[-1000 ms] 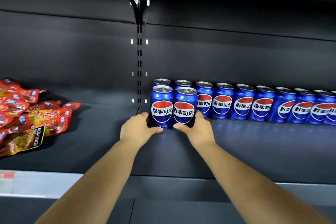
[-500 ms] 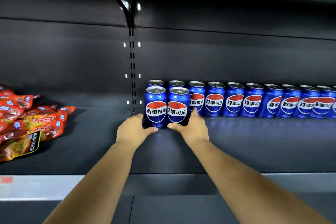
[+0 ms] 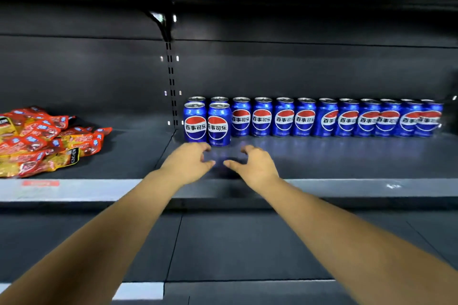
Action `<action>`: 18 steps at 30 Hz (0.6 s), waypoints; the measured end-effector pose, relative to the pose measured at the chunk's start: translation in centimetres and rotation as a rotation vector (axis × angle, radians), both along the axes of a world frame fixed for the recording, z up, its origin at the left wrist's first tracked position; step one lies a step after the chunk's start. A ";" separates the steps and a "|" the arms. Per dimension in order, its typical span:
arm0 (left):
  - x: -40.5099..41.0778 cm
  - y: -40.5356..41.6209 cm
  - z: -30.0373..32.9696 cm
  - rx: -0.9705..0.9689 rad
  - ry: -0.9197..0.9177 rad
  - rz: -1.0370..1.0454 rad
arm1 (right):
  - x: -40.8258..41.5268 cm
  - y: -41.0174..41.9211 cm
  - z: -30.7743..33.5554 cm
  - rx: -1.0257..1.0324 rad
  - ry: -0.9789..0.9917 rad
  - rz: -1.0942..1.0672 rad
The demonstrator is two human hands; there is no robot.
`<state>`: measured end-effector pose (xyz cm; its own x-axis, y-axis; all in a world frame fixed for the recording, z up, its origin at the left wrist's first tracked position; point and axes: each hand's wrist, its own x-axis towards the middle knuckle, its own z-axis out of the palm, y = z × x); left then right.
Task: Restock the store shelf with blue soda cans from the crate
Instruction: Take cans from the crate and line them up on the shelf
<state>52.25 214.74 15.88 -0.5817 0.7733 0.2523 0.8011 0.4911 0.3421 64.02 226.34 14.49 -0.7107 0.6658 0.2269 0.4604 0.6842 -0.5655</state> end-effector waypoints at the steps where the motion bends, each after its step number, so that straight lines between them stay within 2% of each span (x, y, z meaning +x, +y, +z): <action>1: 1.8 -0.2 0.3 -0.009 0.020 -0.021 | 1.4 -0.6 0.1 0.025 -0.006 0.023; 10: 19.0 -4.1 -1.6 0.030 0.115 -0.104 | 17.1 -4.9 -1.1 0.209 -0.104 0.237; 18: 31.1 -6.7 -4.7 -0.005 0.116 -0.180 | 29.5 -5.9 -3.3 0.224 -0.137 0.404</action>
